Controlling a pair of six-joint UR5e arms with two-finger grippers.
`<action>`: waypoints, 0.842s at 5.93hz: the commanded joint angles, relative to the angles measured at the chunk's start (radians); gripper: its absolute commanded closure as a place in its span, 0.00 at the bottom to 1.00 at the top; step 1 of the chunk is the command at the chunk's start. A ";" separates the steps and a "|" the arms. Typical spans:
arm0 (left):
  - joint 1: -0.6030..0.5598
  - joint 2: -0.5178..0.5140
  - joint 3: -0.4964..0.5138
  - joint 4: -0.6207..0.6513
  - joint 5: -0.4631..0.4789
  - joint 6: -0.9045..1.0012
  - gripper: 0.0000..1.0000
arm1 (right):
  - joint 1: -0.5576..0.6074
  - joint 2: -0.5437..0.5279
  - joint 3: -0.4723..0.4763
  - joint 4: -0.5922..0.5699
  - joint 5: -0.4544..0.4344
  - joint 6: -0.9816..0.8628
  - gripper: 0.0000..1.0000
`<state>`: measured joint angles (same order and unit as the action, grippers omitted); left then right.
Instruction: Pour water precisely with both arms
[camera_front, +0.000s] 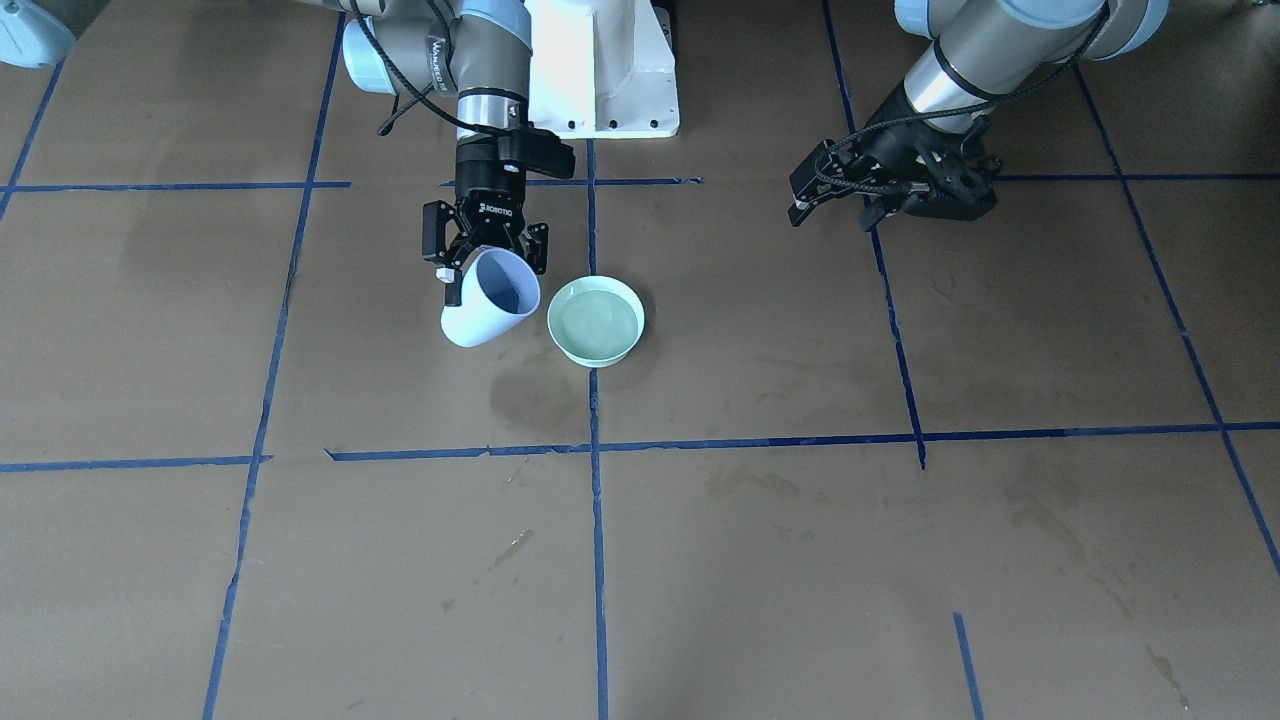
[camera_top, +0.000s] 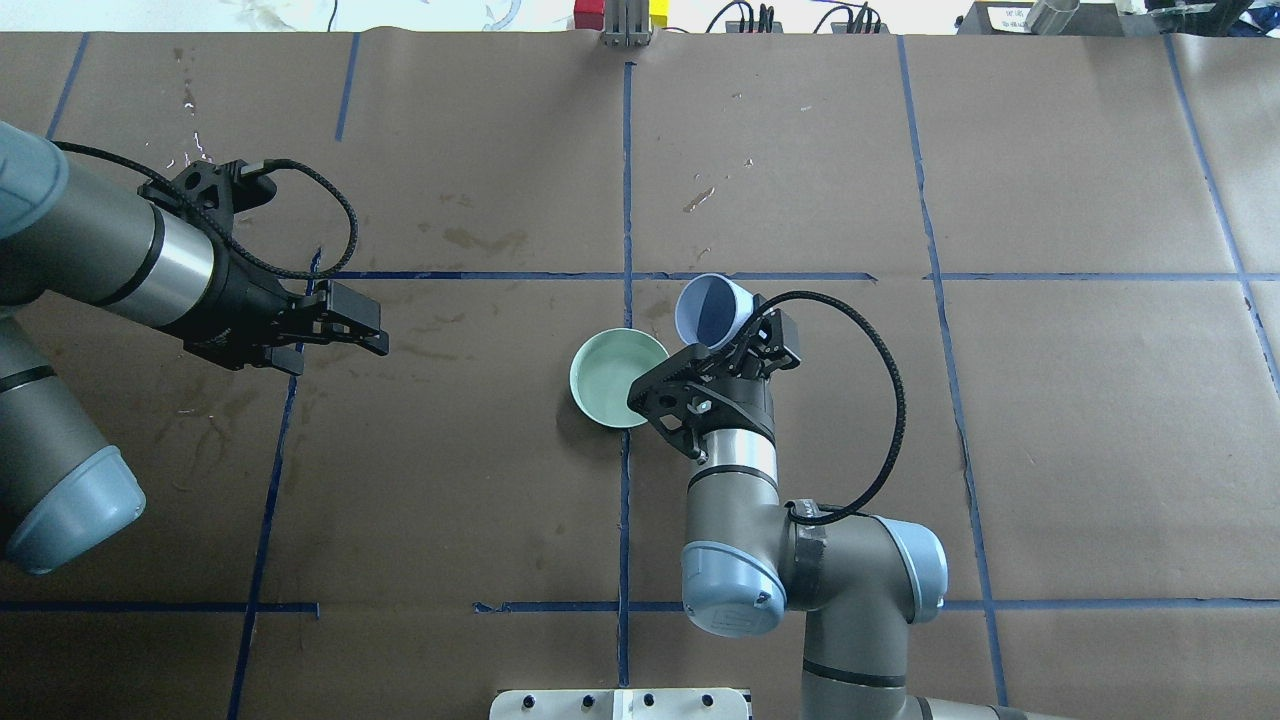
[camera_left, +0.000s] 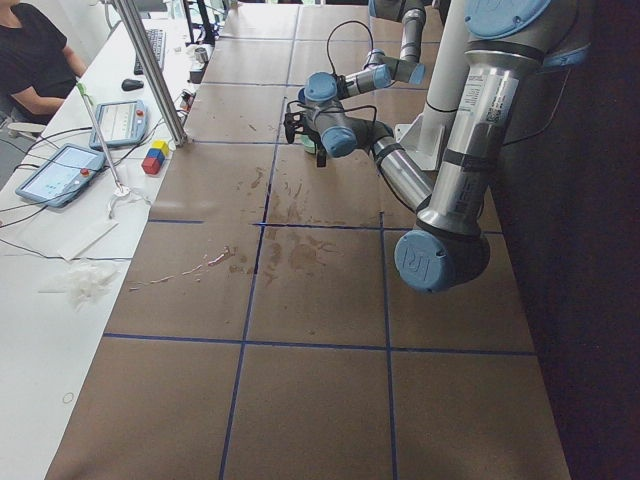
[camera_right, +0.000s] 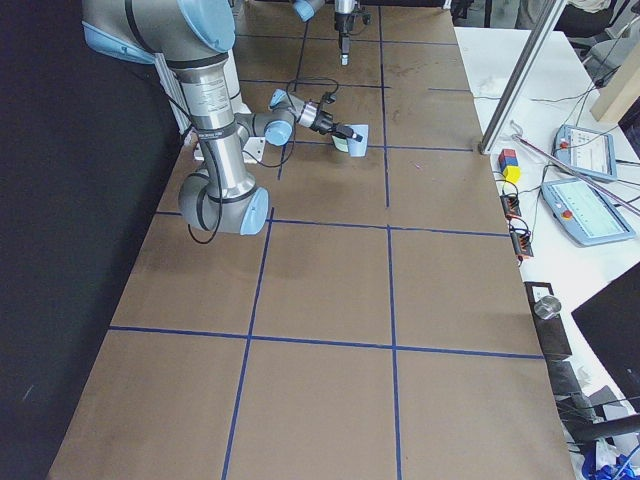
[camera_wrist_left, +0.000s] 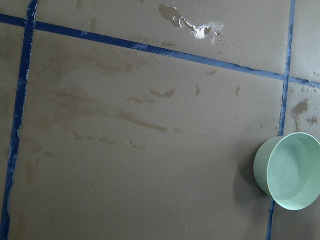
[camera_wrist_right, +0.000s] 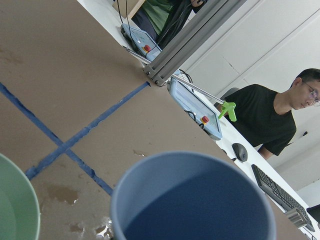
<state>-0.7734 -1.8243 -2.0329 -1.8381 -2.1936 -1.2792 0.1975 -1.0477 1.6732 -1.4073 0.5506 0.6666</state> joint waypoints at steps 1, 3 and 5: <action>0.000 0.014 -0.009 0.000 0.000 0.001 0.00 | -0.003 0.052 -0.053 -0.005 -0.049 -0.127 0.97; 0.000 0.016 -0.018 0.000 -0.002 0.000 0.00 | -0.024 0.075 -0.111 -0.007 -0.131 -0.206 0.97; 0.000 0.016 -0.021 0.000 -0.002 0.000 0.00 | -0.024 0.069 -0.109 -0.005 -0.159 -0.410 0.97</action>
<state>-0.7732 -1.8087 -2.0522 -1.8378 -2.1951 -1.2792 0.1744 -0.9759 1.5655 -1.4131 0.4084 0.3429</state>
